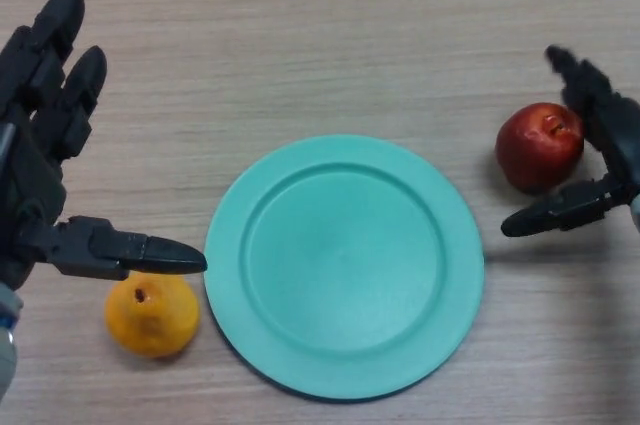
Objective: Pick up the red apple and place it on the plate
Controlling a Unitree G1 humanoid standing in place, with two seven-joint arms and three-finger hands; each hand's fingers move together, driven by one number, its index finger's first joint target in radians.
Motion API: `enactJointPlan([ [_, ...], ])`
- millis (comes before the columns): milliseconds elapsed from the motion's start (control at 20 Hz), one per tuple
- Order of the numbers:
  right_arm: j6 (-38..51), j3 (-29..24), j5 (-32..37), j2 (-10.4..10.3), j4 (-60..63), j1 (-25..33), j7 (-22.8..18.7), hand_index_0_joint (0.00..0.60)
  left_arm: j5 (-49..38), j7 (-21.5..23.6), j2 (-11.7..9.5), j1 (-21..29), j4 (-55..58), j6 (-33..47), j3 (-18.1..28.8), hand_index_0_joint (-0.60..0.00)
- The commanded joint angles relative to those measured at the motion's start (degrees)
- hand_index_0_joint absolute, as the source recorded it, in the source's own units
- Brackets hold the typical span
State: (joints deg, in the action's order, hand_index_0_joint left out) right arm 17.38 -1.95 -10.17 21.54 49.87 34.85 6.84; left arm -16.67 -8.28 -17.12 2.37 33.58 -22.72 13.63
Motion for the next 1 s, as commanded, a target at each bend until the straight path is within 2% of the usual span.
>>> enactJointPlan([
  [50, 10.0, -2.3, -1.1, 2.0, 2.5, 6.4, -4.5, 0.5, -0.2, 1.0, -1.1, 0.3, 4.0, 2.9, 3.8, 0.0],
  [100, 11.3, -1.6, -5.2, 1.9, 7.5, 8.5, -10.2, 0.6, -0.8, 0.6, -1.0, -0.5, 4.6, 2.0, 4.8, 0.0],
  [200, 10.6, -1.9, -6.2, 2.0, 7.1, 8.9, -12.3, 0.6, -0.9, 0.8, -0.9, -0.5, 4.9, 1.8, 5.5, 0.0],
  [300, 9.5, -2.1, -6.2, 2.0, 2.9, 8.3, -12.6, 0.6, -1.0, 1.2, -1.0, -0.4, 4.8, 1.2, 6.0, 0.0],
  [350, 8.2, -2.5, -5.2, 1.6, 0.1, 7.6, -11.5, 0.6, -0.9, 1.5, -1.0, -0.3, 4.8, 0.9, 6.1, 0.0],
  [400, 1.5, -3.2, -1.0, -0.4, -12.0, 4.3, -7.9, 0.6, -1.0, 2.1, -1.4, 0.4, 4.9, 0.3, 6.6, 0.0],
  [450, -2.3, -3.3, 1.2, -1.6, -18.0, 2.6, -5.9, 0.6, -1.1, 2.3, -1.6, 0.8, 4.9, 0.2, 6.8, 0.0],
  [500, -10.9, -1.2, 3.5, -4.0, -31.3, -1.6, -3.4, 0.6, -1.3, 2.2, -2.7, 2.0, 4.5, 0.4, 7.6, 0.0],
  [550, -14.0, -0.4, 4.6, -5.2, -36.5, -3.2, -2.3, 0.6, -1.5, 1.9, -3.5, 2.4, 4.5, -0.1, 8.0, 0.0],
  [600, -19.1, 2.5, 4.9, -7.7, -45.3, -6.2, -1.9, 0.6, -1.7, 1.7, -4.0, 3.0, 4.5, 0.1, 8.5, 0.0],
  [650, -21.1, 4.1, 4.7, -8.8, -48.8, -7.6, -1.9, 0.6, -2.0, 1.6, -4.1, 3.3, 4.5, 0.3, 8.8, 0.0],
  [700, -24.3, 8.3, 4.9, -9.9, -55.3, -10.9, -3.1, 0.6, -3.1, 2.5, -4.3, 3.9, 4.0, 1.1, 10.0, 0.0],
  [850, -25.0, 14.9, 4.7, -10.5, -58.7, -15.2, -6.7, 0.6, -5.0, 3.8, -5.4, 4.3, 2.9, 2.4, 11.5, 0.0],
  [950, -23.6, 17.6, -0.5, -10.6, -56.8, -17.2, -7.9, 0.6, -4.6, 4.7, -6.0, 4.7, 2.2, 4.0, 11.3, 0.0],
  [1000, -28.5, 19.5, -1.4, -10.6, -58.5, -19.9, -7.7, 0.6, -3.2, 4.9, -5.7, 4.0, 2.2, 6.3, 10.8, 0.0],
])
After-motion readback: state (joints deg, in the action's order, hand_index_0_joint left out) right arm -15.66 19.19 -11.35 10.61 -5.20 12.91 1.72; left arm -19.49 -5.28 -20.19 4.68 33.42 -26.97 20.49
